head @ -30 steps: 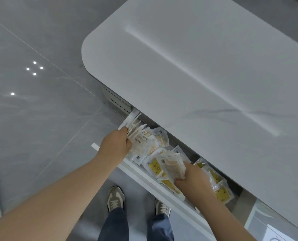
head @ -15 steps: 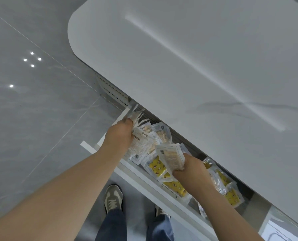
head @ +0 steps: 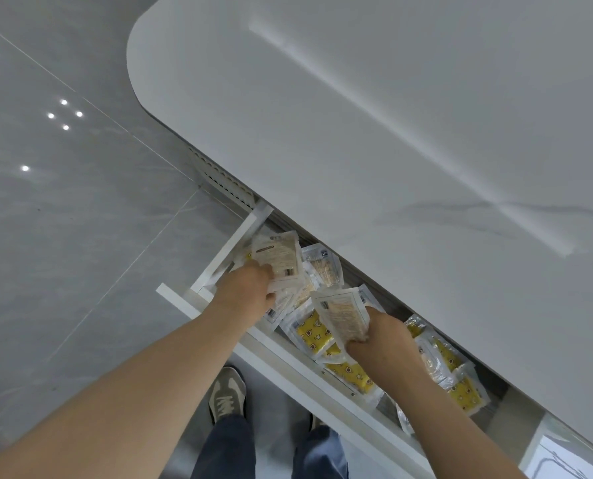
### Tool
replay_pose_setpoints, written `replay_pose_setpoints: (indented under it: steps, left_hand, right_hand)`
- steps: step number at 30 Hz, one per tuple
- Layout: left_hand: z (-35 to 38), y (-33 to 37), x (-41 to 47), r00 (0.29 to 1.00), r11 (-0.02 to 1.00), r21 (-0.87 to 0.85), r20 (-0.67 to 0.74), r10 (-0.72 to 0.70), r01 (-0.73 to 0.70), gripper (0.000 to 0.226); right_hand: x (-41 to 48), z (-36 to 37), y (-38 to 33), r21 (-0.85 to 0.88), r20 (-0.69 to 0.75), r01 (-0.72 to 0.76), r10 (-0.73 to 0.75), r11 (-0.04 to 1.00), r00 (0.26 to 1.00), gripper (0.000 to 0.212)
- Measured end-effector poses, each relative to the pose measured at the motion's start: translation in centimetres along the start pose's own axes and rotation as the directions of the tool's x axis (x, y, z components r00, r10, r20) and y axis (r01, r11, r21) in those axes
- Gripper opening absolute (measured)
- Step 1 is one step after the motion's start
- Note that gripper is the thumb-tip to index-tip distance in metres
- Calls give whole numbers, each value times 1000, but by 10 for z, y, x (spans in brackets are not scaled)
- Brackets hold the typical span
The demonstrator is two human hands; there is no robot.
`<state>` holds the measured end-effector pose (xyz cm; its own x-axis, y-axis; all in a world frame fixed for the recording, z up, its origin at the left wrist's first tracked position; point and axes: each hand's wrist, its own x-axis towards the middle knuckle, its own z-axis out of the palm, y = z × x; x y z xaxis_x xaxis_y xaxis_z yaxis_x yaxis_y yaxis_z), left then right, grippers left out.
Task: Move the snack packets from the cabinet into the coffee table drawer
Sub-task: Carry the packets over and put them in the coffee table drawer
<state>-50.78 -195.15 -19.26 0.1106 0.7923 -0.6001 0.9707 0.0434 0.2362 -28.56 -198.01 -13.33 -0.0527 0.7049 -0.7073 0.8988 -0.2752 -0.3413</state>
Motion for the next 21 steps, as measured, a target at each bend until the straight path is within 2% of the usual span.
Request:
replay_pose_setpoints:
  steps: [4,10,16,19,21]
  left_hand:
    - [-3,1,-1,999,997,-64,-10,37,-38,28]
    - [-6,-2,-9,999,994,-93,-14,47,-49,34]
    - [-5,-9,-16,997,994,-80,-46,68,-72,34]
    - [-1,-10,-19,997,996,-64,-49,65,-68,33]
    - [0,-11,-20,997,997,-59,-49,54,-57,33]
  right_hand:
    - [2,2,-2,4,17,-12,12,1000,1000,16]
    - [7,7,-4,42,36,-89,87,995,996,14]
    - [16,19,-1,84,110,-178,169,980,980,36]
    - [18,27,2,138,128,-201,184,970,975,31]
    - [18,30,6,142,80,-207,197,968,977,19]
